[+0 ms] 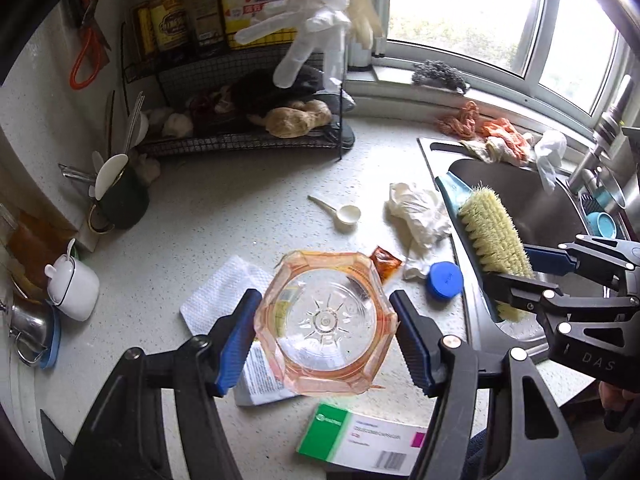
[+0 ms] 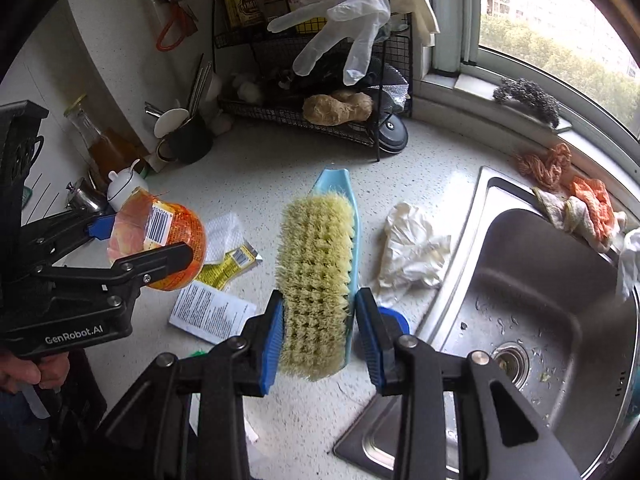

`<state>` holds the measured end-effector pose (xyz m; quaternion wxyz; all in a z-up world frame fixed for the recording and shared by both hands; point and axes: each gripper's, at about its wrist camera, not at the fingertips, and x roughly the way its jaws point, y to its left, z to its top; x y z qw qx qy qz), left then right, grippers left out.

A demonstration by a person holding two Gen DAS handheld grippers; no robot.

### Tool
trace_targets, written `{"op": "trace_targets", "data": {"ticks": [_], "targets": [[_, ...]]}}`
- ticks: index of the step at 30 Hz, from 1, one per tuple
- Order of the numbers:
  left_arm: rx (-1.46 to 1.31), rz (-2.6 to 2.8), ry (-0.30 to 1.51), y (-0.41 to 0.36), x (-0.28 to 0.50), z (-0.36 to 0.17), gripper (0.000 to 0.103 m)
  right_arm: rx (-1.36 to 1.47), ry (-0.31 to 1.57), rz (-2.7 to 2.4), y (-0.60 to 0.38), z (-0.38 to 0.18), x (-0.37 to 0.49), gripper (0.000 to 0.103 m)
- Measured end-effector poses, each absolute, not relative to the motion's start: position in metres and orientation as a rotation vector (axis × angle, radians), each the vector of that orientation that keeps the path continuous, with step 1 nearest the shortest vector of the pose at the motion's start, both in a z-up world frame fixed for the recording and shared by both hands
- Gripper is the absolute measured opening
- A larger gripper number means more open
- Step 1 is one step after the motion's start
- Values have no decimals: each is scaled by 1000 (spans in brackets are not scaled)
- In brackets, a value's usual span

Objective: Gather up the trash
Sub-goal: 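Lift the cup and brush and carry them down over the red bin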

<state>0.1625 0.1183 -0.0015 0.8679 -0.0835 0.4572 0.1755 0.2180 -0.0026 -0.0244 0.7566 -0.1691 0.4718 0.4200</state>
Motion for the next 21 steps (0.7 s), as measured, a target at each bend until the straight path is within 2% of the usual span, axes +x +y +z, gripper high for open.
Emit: {"op": "trace_targets", "data": {"ticks": [14, 21], "targets": [[-167, 323, 983, -79, 77, -18, 63, -329, 1084, 892, -184, -21, 96, 33], [-154, 266, 1060, -155, 54, -35, 63, -298, 1121, 824, -248, -28, 53, 33]]}}
